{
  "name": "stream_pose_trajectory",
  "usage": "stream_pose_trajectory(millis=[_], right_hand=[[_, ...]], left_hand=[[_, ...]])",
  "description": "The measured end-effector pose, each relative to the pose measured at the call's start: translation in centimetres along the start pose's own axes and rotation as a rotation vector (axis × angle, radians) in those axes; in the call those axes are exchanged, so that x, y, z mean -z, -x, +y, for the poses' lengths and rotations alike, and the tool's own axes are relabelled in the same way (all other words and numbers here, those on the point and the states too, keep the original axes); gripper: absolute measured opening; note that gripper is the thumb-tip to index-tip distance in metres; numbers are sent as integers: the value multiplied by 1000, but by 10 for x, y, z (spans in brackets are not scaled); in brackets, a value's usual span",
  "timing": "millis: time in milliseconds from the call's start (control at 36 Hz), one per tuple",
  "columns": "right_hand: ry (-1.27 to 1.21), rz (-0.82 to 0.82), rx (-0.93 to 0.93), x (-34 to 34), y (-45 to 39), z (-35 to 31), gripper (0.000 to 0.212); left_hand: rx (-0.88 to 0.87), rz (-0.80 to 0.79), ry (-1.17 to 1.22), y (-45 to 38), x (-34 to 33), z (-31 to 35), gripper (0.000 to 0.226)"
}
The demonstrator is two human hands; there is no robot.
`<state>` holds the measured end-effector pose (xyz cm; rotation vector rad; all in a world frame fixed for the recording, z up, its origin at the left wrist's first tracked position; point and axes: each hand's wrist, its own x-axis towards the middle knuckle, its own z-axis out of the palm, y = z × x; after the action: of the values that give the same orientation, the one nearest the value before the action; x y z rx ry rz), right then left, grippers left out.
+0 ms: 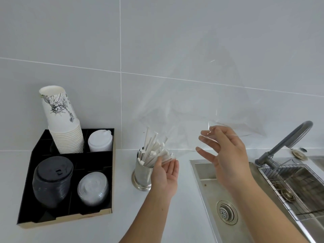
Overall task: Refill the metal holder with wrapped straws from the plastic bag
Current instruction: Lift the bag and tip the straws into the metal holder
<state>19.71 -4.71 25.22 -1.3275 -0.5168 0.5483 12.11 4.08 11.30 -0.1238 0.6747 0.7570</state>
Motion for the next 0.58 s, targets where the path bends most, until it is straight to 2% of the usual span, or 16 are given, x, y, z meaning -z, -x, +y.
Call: stream_pose_trajectory(millis=[167,389,500,583], right_hand=[[-2,-50,32,2,2,-5,26],[18,-77,79,9,3,-7,27],[31,-104,85,12,1,-11,16],[19,-97,71,14,0,-9,23]], left_hand=[[3,-9,46,-5,-3,5,33],[9,-26,-8,-13,-4,6,19],[4,-18,-18,-18,-5,5,23],[21,-36,-5,-20,-7,5,28]])
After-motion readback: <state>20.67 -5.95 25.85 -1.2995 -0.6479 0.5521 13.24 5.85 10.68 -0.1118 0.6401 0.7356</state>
